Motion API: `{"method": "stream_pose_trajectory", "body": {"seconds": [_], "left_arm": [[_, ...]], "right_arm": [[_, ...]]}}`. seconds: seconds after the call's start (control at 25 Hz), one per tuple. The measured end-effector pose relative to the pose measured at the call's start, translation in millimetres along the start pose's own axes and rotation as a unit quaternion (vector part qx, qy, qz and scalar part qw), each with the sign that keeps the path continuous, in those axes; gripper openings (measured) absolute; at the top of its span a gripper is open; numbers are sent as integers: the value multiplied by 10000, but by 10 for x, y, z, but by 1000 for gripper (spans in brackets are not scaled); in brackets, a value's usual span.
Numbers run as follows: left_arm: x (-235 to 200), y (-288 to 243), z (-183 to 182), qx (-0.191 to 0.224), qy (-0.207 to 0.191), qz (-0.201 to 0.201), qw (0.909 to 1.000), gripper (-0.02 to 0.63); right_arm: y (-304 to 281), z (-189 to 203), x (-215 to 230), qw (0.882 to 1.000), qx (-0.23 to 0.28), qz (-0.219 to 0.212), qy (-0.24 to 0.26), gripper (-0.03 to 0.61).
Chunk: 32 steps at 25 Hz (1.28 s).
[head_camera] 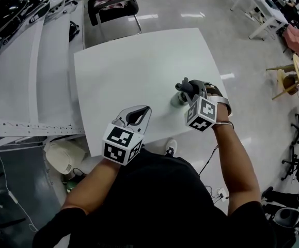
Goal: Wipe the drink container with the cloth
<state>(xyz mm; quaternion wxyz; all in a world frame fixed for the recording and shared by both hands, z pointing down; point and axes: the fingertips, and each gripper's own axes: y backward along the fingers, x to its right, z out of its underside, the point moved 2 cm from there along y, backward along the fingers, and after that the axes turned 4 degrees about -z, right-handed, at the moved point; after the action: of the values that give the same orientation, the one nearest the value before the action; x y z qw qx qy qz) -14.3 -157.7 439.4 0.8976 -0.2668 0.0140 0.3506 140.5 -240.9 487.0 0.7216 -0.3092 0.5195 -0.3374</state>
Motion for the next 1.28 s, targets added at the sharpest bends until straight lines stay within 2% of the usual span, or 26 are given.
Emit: {"method": "stream_pose_trajectory", "body": {"seconds": [0.48,0.84,1.28], "left_arm": [[74,16,2,-32,-122,130,9998,17],[124,0,1,-61,-178,240,9995,17],[112,0,6,-80,-234,297,9993,17]], "right_arm": [[138,-14,-123,9999,-12,135,-77,115],[216,-39,-291,9997,-82,203,87,115],[278,-104,-522,9982,126,563,-163,115]]}}
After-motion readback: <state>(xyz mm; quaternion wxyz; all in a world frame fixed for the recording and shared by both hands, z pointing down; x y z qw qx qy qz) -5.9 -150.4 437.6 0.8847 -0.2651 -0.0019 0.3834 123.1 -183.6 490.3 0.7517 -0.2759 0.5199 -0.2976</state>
